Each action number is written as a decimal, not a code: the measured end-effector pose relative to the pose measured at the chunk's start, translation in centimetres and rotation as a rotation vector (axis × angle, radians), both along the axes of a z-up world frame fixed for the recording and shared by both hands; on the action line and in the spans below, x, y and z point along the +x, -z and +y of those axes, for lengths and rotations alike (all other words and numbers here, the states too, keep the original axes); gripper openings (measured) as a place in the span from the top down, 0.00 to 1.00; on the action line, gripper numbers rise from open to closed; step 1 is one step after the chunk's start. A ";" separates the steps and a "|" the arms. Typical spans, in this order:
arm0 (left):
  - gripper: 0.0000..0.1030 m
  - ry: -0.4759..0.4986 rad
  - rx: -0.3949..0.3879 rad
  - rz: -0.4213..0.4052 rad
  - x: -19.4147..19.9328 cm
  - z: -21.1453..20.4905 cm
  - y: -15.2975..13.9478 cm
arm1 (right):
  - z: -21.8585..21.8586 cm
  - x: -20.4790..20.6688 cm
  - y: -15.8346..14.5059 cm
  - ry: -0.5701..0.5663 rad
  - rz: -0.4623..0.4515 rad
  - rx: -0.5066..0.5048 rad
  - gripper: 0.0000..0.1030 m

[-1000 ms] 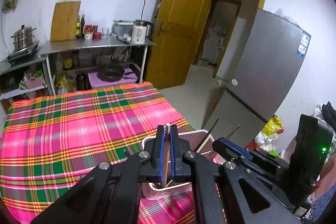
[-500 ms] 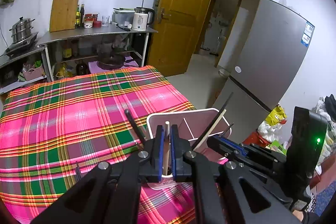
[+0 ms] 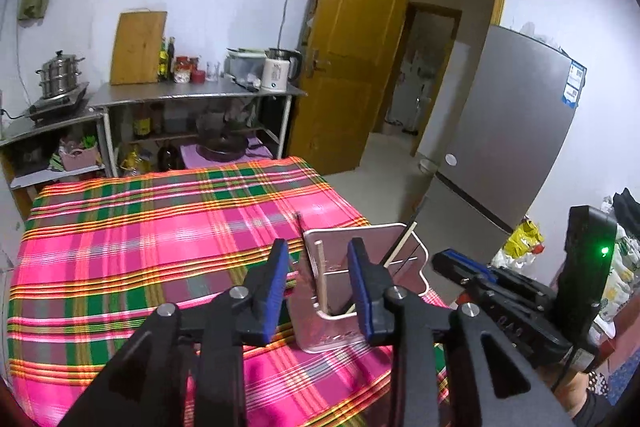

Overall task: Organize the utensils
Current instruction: 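Carry both chopsticks over the pink basket and open both tools to drop them in, then grasp a black chopstick with the left tool while the right tool grasps another black chopstick, then lift both black chopsticks upright and carry them toward the pink basket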

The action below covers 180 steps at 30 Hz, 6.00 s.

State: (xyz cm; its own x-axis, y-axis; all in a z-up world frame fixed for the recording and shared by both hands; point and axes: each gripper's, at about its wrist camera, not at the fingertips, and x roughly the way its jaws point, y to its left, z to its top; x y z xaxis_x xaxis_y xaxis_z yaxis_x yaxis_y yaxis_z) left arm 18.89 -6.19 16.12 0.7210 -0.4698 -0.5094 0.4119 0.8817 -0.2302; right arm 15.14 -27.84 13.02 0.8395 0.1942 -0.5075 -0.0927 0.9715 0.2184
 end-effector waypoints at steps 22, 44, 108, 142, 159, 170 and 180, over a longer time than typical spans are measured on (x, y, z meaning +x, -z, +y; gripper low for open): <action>0.69 -0.237 0.060 0.290 -4.1 8.5 15.6 | 8.0 -3.4 7.6 -0.223 0.167 -0.018 0.86; 0.57 -0.265 0.135 0.302 -2.7 7.7 20.9 | 9.8 -1.8 11.0 -0.266 0.254 -0.044 0.86; 0.94 -0.295 0.119 0.320 2.7 11.7 18.5 | 19.4 7.9 14.7 -0.356 0.359 -0.146 0.95; 0.85 -0.279 0.211 0.399 4.5 10.1 20.4 | 16.2 2.0 6.7 -0.358 0.190 -0.091 0.95; 0.94 -0.277 0.126 0.290 1.3 11.7 14.8 | 15.7 1.4 6.4 -0.341 0.173 -0.084 0.95; 0.95 -0.270 0.065 0.199 -2.3 12.4 10.1 | 15.4 -0.1 5.1 -0.335 0.146 -0.076 0.95; 0.95 -0.252 0.024 0.144 -4.8 12.3 7.1 | 14.7 -1.4 3.6 -0.323 0.112 -0.069 0.95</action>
